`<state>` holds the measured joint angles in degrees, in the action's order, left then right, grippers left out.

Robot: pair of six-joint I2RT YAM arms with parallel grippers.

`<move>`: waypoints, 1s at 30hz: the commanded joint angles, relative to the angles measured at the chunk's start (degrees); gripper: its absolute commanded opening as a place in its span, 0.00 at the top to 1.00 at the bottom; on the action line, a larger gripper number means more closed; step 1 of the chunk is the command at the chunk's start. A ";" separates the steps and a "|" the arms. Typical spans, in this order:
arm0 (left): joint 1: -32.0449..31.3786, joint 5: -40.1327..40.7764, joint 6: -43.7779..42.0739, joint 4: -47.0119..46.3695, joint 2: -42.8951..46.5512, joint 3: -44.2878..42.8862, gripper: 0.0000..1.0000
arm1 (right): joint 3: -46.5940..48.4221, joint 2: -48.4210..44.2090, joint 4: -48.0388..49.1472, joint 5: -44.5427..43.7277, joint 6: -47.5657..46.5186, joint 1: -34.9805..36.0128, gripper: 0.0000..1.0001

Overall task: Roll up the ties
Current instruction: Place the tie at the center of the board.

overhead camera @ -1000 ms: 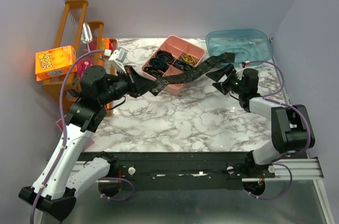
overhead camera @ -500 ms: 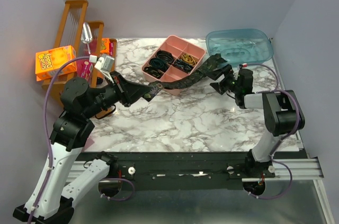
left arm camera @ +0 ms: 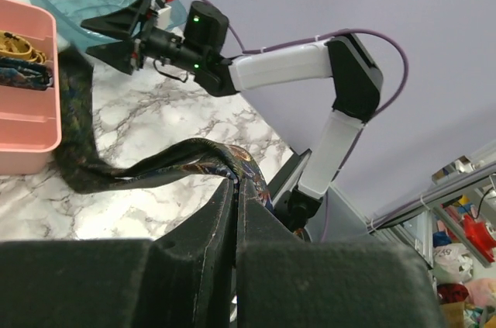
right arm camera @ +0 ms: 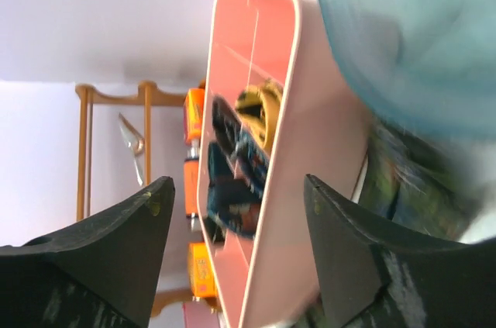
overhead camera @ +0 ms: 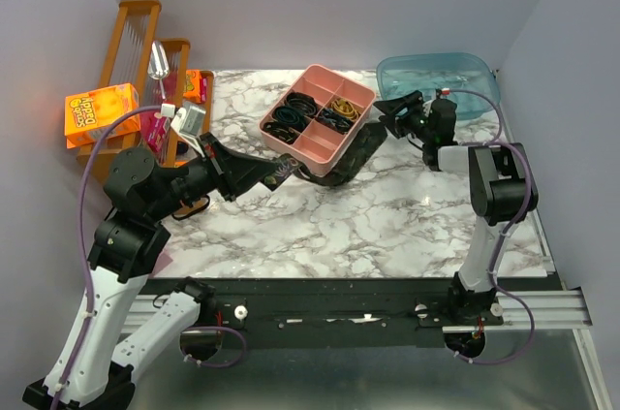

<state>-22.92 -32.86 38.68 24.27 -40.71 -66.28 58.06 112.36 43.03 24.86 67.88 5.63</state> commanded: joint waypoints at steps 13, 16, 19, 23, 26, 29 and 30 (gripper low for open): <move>0.33 -5.90 0.70 -3.70 1.51 2.03 0.94 | 7.15 -1.26 -33.23 -3.68 -25.76 5.35 0.53; 0.33 -5.64 0.79 -3.71 1.77 2.56 0.94 | 9.26 -3.72 -41.31 -8.15 -33.05 8.51 0.64; 0.33 -5.55 0.96 -3.88 2.12 3.61 0.94 | 13.20 -4.78 -49.14 -14.56 -39.91 12.99 0.72; 0.33 -5.55 1.31 -4.58 2.56 4.76 0.94 | 23.21 0.22 -61.37 -21.33 -47.20 17.31 0.89; 0.33 -5.28 1.23 -4.76 2.74 5.11 0.95 | 31.91 6.11 -70.60 -23.79 -49.32 19.24 0.99; 0.33 -5.46 1.40 -5.20 2.83 5.28 0.94 | 38.15 10.86 -78.34 -27.12 -51.26 20.74 0.99; 0.33 -5.55 1.49 -5.29 2.74 5.46 0.94 | 38.79 11.39 -79.31 -27.76 -51.70 21.35 0.99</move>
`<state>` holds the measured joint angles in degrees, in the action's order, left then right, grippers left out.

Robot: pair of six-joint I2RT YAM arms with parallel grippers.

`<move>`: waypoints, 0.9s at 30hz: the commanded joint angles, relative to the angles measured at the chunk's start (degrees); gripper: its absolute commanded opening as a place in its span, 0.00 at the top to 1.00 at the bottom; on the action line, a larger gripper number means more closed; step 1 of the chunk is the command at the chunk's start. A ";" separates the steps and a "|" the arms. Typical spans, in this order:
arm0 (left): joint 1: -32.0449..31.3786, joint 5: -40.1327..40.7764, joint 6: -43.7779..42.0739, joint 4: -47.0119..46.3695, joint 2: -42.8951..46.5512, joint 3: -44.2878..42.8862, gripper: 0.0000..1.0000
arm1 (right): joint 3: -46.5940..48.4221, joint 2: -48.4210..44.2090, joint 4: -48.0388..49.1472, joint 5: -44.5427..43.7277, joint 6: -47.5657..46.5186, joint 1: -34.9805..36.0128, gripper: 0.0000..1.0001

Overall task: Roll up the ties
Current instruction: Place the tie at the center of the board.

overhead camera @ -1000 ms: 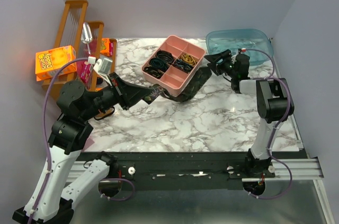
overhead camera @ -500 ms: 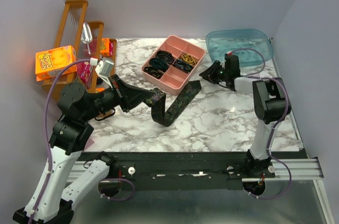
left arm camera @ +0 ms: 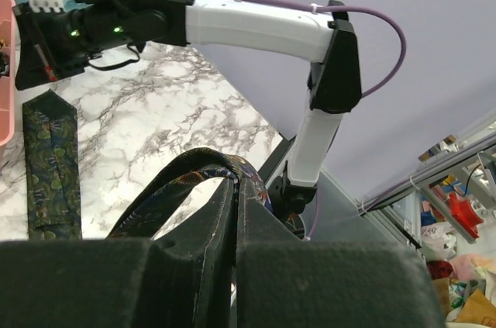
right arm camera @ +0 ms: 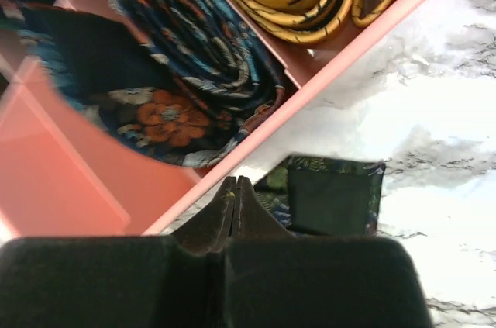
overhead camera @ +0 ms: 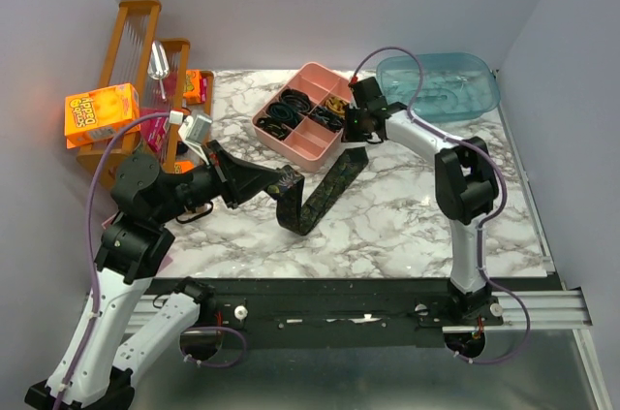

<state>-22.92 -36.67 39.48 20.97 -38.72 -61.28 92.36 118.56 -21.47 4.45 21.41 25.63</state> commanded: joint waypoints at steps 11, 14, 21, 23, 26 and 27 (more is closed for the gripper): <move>0.33 -1.92 0.42 -3.74 0.23 1.95 0.94 | 4.32 6.59 -20.18 -10.86 -6.47 2.23 0.99; 0.33 -2.27 0.51 -4.79 -0.13 2.56 0.94 | 4.41 7.73 -22.29 -11.30 -6.82 2.23 0.99; 0.33 -3.24 0.24 -6.47 -1.27 3.70 0.94 | 0.90 6.60 -25.55 -14.03 -7.26 1.71 0.99; 0.33 -3.24 0.24 -7.34 -1.62 4.23 0.94 | -0.50 4.59 -25.81 -13.07 -7.26 1.10 0.99; 0.33 -3.85 0.24 -8.83 -2.59 5.02 0.94 | -2.35 2.64 -26.07 -13.23 -7.43 0.22 0.99; 0.33 -4.11 0.33 -9.45 -3.02 5.46 0.94 | -2.97 1.68 -26.16 -13.24 -7.70 -0.31 0.99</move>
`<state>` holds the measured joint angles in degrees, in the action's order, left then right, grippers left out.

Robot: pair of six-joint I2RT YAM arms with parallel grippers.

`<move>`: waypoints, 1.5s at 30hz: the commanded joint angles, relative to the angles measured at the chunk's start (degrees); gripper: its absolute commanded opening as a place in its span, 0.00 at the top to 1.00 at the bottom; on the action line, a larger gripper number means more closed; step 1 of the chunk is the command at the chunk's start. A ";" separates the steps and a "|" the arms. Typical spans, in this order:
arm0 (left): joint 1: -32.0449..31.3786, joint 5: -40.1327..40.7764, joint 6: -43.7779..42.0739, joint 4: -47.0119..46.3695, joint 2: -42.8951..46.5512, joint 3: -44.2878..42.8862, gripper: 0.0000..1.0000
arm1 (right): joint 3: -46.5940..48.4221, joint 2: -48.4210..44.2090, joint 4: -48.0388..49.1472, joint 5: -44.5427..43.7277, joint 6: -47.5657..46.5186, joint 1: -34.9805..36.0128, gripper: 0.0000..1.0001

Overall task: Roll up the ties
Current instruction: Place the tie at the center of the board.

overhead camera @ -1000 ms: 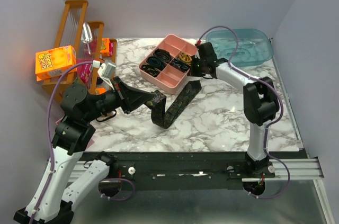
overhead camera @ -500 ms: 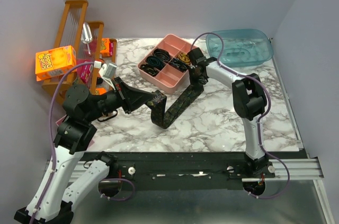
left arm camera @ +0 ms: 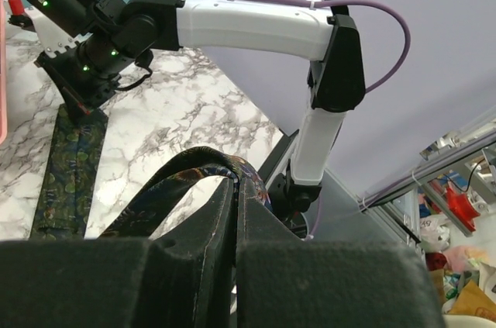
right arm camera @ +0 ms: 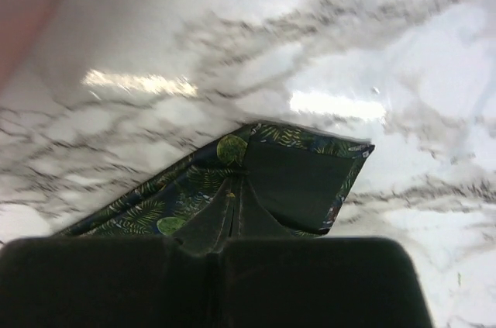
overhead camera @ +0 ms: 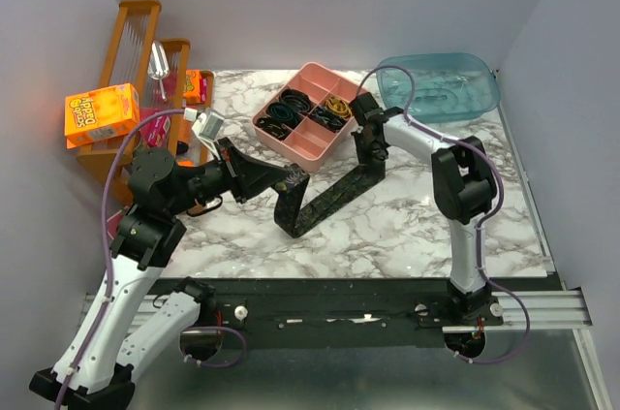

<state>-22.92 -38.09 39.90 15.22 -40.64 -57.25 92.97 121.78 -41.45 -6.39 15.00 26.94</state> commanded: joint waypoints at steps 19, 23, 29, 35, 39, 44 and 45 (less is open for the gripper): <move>0.33 -6.47 4.22 -17.60 -12.26 3.11 0.94 | -15.36 -11.82 -3.99 -5.73 -1.38 -14.81 0.99; 0.33 -6.39 3.35 -17.07 -13.06 3.38 0.94 | -15.01 -15.16 -3.64 -2.84 -1.56 -14.29 0.99; 0.33 -4.81 1.68 -15.31 -12.88 5.22 0.94 | -16.76 -21.75 -2.59 -2.14 -1.56 -9.28 0.99; 0.33 -3.31 0.00 -11.54 -12.27 6.28 0.94 | -18.96 -19.39 -1.71 2.87 -0.85 -2.34 0.99; 0.33 -2.70 -0.70 -10.39 -12.00 6.19 0.94 | -20.46 -16.40 0.14 5.60 -0.24 0.83 0.99; 0.42 -2.96 -0.70 -10.57 -12.27 6.28 0.94 | -20.90 -13.85 0.41 3.59 -0.06 1.45 0.99; 0.33 -2.79 -0.79 -10.39 -12.35 6.28 0.94 | -20.90 -13.06 0.06 1.75 0.11 1.45 0.99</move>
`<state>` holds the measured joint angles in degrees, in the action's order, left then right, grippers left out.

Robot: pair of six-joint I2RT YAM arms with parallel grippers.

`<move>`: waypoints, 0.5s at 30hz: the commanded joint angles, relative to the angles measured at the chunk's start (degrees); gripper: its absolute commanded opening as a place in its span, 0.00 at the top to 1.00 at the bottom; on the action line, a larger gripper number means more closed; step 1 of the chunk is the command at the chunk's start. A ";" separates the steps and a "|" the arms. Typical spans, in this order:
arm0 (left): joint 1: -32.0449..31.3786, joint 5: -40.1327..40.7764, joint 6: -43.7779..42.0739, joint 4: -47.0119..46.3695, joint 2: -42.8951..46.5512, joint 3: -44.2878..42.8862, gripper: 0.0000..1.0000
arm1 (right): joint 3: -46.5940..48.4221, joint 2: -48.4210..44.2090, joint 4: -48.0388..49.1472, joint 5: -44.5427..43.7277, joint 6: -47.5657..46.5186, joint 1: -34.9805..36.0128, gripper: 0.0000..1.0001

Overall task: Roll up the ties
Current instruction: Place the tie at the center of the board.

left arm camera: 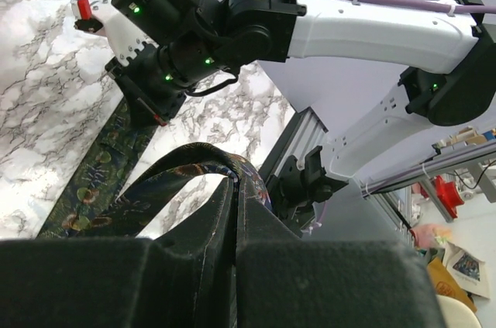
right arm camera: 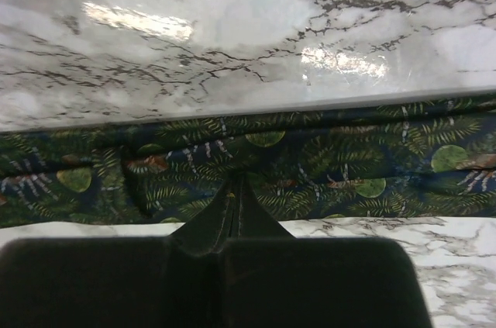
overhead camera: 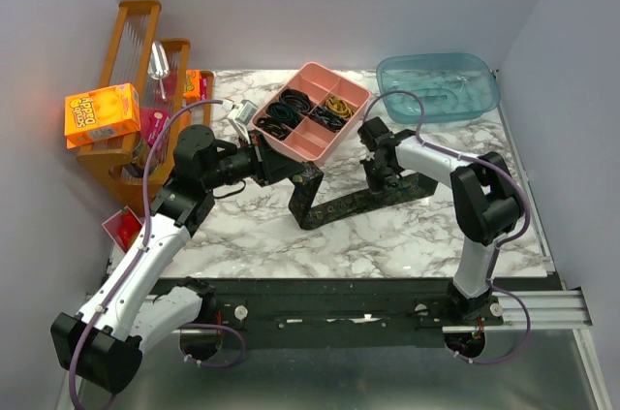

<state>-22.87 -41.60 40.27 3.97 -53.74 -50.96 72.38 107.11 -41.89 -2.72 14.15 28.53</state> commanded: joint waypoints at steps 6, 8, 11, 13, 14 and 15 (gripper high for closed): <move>0.29 1.17 -1.60 2.09 1.18 -0.28 0.93 | -0.13 3.45 -1.70 -5.19 1.84 -1.02 0.99; 0.29 1.61 -2.04 3.23 1.35 -0.46 0.93 | -0.05 3.89 -2.40 -5.19 2.19 -1.72 0.99; 0.29 1.88 -2.56 4.64 1.88 -0.54 0.93 | -0.48 3.37 -3.02 -5.71 1.93 -2.95 0.99; 0.29 2.31 -3.09 5.61 1.97 -0.46 0.93 | -1.62 2.84 -2.94 -5.98 1.67 -4.62 0.99; 0.29 2.40 -3.62 6.57 1.97 -0.46 0.93 | -1.98 2.67 -3.11 -5.98 1.41 -5.32 0.99; 0.29 2.75 -3.88 6.93 1.97 -0.28 0.93 | -2.67 2.06 -3.11 -5.72 1.14 -6.90 0.99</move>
<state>-22.87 -40.47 38.61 7.66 -53.04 -50.96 72.73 108.09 -43.05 -4.67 15.62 25.50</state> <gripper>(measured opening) 0.110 0.010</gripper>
